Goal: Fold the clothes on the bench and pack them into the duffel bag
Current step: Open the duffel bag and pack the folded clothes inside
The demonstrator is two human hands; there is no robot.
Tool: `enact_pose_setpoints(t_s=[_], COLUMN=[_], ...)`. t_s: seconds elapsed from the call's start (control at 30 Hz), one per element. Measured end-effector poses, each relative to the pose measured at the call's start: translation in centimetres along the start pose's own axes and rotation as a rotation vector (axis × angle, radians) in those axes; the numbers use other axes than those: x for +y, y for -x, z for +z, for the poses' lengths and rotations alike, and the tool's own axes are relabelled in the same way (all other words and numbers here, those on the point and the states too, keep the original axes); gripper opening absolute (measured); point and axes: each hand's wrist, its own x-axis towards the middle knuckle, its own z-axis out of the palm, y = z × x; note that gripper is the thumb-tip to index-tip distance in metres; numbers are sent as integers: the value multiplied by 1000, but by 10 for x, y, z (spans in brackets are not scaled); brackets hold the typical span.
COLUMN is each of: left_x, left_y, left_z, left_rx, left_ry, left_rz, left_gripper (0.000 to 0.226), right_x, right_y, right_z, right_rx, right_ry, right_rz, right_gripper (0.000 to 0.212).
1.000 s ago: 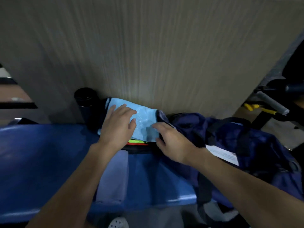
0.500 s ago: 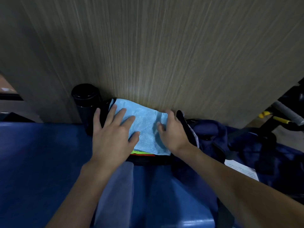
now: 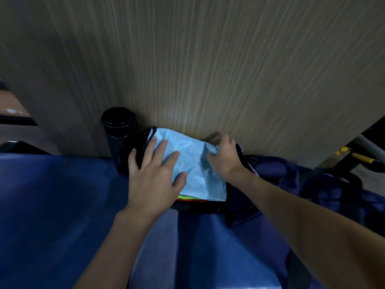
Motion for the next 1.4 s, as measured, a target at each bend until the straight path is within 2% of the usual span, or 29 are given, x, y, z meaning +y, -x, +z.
enact_pose_setpoints(t_s=[0.17, 0.37, 0.47, 0.53, 0.57, 0.67, 0.73, 0.83, 0.93, 1.03, 1.1, 1.17, 1.27, 1.33, 1.4], left_x=[-3, -2, -2, -2, -2, -3, -3, -2, -1, 2, 7, 12, 15, 14, 11], left_y=[1, 1, 1, 1, 1, 1, 1, 1, 1, 0, -1, 0, 3, 5, 6], left_z=[1, 2, 1, 0, 0, 0, 0, -1, -3, -5, -12, -23, -35, -39, -38], left_rx=[4, -10, -16, -13, -9, -8, -16, -35, -42, 28, 109, 169, 162, 111, 70], left_ry=[14, 31, 42, 43, 40, 28, 33, 36, 88, 191, 347, 607, 940, 938, 854], left_rz=[0, -5, -16, -23, -22, -21, -25, -29, -35, -50, -89, -160, -294, -340, -351], left_gripper=[57, 58, 58, 58, 58, 58, 58, 54, 53, 47, 50, 59, 69, 76, 78], right_x=[-3, -4, -3, -4, -4, -3, -1, -7, -22, -52, -72, -88, -102, -106, -105], right_y=[-4, -3, -4, -3, -1, 3, 3, 12, 22, 30, 34, 36, 35, 33, 32], right_z=[-3, -10, -15, -18, -20, -22, -25, -37, -49, -53, -50, -44, -32, -24, -16], right_rx=[-38, -80, -52, -44, -56, -153, -154, -142, -167, -163, -174, -192, -211, -225, -277], right_ry=[-1, 15, -27, -104, -124, -135, -171, -262, -290, -209, -227, -279, -333, -379, -434], right_rz=[3, -34, -96, -116, -108, -42, -8, -16, -130, -236, -242, -222, -190, -187, -176], right_gripper=[62, 11, 16, 7, 10, 50, 69, 63, 76, 80, 77, 74, 69, 67, 74])
